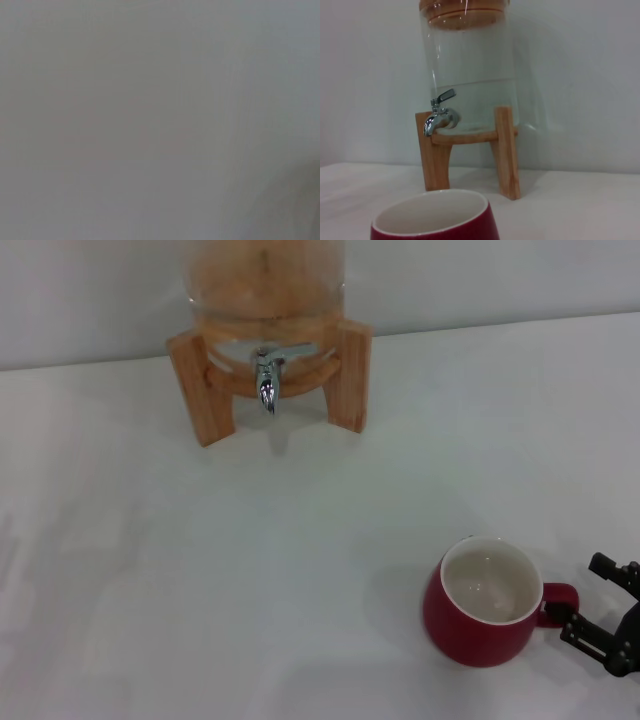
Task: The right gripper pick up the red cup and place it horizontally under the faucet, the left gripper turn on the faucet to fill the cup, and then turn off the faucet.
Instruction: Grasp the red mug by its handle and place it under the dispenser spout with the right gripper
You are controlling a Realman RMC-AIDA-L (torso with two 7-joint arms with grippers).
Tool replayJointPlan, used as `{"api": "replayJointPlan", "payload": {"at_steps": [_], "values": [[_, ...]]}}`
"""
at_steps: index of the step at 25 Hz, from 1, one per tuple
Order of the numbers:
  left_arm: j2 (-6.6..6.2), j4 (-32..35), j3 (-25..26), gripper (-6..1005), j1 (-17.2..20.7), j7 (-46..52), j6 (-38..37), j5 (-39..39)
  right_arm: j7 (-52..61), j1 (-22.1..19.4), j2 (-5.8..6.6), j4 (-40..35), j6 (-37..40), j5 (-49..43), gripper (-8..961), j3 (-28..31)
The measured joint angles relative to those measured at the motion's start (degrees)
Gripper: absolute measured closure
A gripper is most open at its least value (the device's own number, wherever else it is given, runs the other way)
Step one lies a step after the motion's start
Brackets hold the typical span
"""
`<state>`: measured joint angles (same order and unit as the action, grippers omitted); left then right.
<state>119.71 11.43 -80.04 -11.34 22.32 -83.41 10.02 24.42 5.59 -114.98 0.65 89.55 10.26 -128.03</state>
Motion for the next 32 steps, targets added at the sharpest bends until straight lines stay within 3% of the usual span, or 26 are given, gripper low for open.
{"api": "replayJointPlan", "payload": {"at_steps": [21, 26, 32], "values": [[0.0, 0.0, -0.6, 228, -0.4, 0.0, 0.0, 0.0, -0.1, 1.1, -0.08, -0.7, -0.7, -0.1, 182, 0.0], [0.0, 0.0, -0.7, 228, -0.4, 0.0, 0.0, 0.0, 0.0, 1.6, -0.07, -0.7, -0.9, -0.3, 331, -0.3], [0.0, 0.0, -0.7, 228, -0.4, 0.0, 0.0, 0.0, 0.2, 2.1, -0.07, -1.4, -2.0, -0.9, 336, -0.8]]}}
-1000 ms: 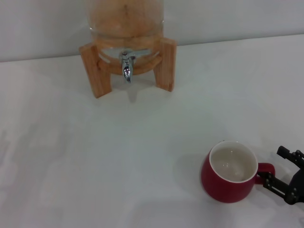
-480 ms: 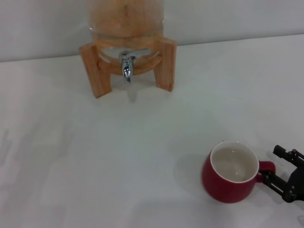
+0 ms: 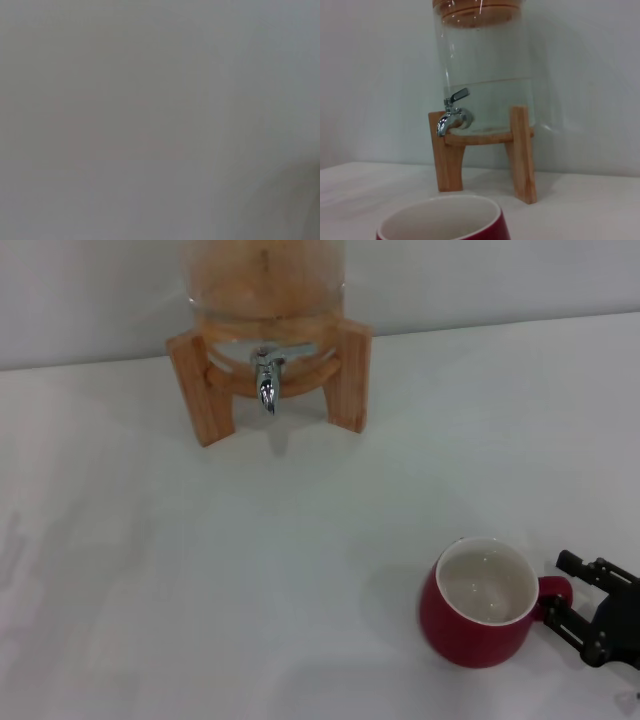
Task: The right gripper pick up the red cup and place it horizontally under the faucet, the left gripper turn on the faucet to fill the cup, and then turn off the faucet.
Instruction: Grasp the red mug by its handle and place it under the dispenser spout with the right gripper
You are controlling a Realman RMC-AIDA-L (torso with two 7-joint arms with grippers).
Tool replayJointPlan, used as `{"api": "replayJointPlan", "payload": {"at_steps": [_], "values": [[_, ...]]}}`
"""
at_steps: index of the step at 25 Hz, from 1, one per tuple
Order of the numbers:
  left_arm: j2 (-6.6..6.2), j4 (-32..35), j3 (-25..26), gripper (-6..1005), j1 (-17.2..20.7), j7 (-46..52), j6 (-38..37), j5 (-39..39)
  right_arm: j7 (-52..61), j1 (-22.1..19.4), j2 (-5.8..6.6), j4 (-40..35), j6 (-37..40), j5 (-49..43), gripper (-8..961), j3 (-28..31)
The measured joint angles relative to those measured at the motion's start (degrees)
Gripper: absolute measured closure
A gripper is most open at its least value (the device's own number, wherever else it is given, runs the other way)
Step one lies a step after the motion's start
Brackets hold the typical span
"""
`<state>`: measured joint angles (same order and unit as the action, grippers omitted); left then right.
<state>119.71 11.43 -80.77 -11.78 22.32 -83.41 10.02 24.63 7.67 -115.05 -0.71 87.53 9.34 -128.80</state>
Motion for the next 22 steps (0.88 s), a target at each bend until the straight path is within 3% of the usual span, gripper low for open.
{"api": "replayJointPlan", "payload": {"at_steps": [5, 19, 22], "values": [[0.0, 0.0, 0.0, 228, 0.0, 0.0, 0.0, 0.0, 0.1, 0.3, 0.0, -0.1, -0.2, -0.6, 487, -0.1], [0.0, -0.2, 0.0, 228, 0.0, -0.6, 0.0, 0.0, -0.1, 0.2, 0.0, -0.9, -0.2, -0.7, 793, -0.3], [0.0, -0.3, 0.0, 228, 0.0, -0.8, 0.0, 0.0, -0.2, 0.2, 0.0, -1.3, -0.2, -0.6, 794, -0.6]]}}
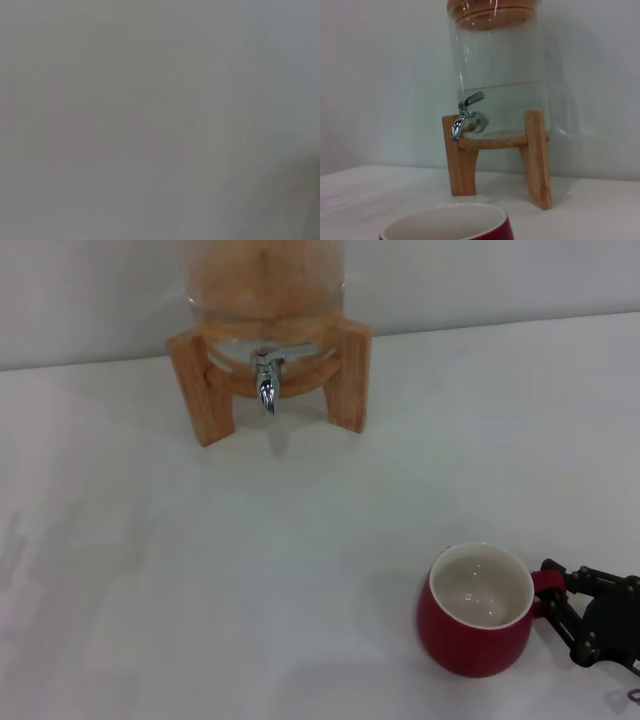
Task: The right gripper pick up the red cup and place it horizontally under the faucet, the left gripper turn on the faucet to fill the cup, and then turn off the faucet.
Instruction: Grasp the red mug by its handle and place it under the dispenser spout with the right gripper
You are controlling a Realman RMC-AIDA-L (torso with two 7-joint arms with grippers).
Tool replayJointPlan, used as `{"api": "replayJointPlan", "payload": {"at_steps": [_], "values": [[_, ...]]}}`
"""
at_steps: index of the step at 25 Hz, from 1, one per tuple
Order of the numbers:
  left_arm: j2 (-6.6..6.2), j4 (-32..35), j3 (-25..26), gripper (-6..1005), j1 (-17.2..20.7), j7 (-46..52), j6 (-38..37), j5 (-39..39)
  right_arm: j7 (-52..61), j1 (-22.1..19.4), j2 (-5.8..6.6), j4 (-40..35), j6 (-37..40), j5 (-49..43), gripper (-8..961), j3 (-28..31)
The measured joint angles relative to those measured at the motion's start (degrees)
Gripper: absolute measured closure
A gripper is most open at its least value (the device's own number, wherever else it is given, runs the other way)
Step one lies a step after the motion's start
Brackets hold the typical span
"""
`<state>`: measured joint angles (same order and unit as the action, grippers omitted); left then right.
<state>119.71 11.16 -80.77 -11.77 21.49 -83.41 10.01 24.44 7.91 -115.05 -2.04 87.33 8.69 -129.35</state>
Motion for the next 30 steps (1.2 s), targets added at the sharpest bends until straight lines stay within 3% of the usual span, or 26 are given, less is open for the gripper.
{"api": "replayJointPlan", "payload": {"at_steps": [30], "values": [[0.0, -0.1, -1.5, 228, -0.3, 0.3, 0.6, 0.0, 0.5, 0.9, 0.08, -4.2, -1.6, -1.4, 797, -0.2]]}}
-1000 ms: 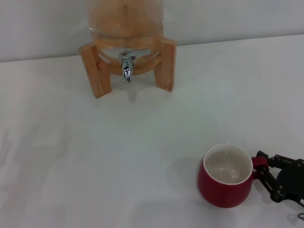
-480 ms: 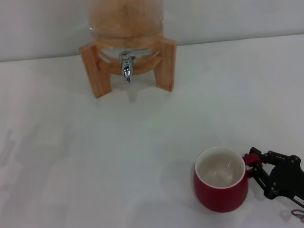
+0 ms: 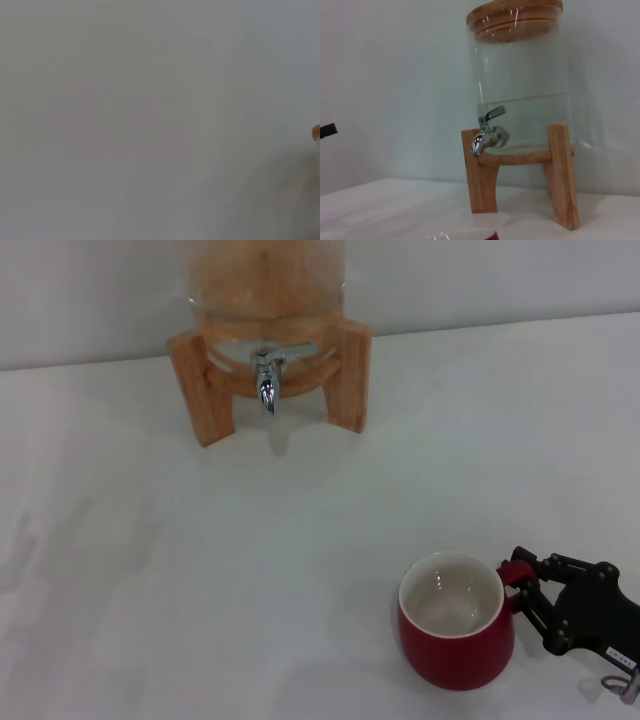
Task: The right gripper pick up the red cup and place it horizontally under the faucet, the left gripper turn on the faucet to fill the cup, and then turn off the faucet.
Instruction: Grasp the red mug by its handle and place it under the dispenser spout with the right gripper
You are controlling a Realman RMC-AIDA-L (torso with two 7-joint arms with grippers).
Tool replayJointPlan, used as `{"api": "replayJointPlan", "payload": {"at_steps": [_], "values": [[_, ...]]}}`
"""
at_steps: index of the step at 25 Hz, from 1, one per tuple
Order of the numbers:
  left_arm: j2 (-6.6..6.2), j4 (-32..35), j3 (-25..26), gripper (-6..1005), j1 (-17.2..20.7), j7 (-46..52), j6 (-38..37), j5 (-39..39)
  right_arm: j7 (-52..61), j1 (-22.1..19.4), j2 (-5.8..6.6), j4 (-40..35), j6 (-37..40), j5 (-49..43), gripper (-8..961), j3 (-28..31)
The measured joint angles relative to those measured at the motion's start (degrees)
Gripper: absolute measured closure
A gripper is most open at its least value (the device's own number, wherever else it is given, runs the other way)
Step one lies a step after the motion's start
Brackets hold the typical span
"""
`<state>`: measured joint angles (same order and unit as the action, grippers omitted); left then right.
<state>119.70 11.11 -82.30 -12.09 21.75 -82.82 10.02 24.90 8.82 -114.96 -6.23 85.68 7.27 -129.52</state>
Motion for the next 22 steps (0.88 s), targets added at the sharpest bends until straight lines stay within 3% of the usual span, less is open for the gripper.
{"api": "replayJointPlan", "payload": {"at_steps": [22], "values": [[0.0, -0.1, -0.8, 228, -1.5, -0.2, 0.9, 0.0, 2.8, 3.6, 0.09, -0.5, -0.1, 0.0, 797, 0.0]]}}
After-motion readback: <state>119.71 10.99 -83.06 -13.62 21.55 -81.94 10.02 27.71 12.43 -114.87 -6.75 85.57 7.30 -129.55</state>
